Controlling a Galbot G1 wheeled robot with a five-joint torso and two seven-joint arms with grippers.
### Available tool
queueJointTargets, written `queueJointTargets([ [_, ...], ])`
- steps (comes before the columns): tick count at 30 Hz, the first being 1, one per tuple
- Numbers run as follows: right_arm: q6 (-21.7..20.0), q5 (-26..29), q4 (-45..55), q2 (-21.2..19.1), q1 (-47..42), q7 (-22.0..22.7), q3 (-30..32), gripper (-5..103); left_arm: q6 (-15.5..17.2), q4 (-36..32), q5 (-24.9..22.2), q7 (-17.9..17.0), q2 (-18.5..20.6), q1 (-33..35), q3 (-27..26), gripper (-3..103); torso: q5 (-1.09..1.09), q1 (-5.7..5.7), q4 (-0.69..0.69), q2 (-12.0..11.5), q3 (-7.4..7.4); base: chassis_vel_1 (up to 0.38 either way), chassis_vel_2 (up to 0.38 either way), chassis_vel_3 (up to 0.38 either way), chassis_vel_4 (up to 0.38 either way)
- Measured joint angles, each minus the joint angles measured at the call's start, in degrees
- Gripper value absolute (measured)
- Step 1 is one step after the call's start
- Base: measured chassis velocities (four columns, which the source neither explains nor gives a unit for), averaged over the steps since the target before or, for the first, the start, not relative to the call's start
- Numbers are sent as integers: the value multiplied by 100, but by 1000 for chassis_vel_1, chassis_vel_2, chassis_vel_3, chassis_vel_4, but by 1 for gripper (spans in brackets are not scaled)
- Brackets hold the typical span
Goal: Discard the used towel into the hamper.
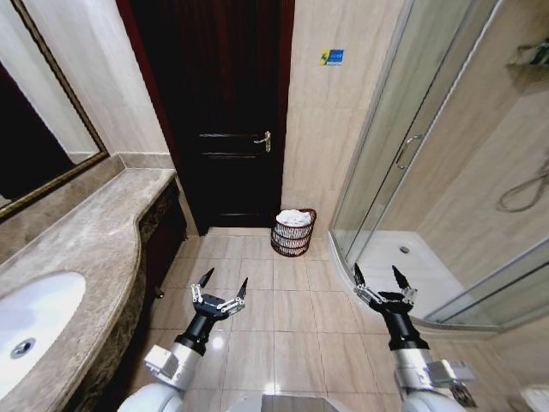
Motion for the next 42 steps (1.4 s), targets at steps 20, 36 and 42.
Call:
queueJointTargets([
  [20,0,0,0,0,0,0,0,100,0,0,0,0,0,0,0,100,0,1,0,0,0,0,0,0,0],
  [36,0,0,0,0,0,0,0,100,0,0,0,0,0,0,0,100,0,1,0,0,0,0,0,0,0],
  [42,0,0,0,0,0,0,0,100,0,0,0,0,0,0,0,100,0,1,0,0,0,0,0,0,0],
])
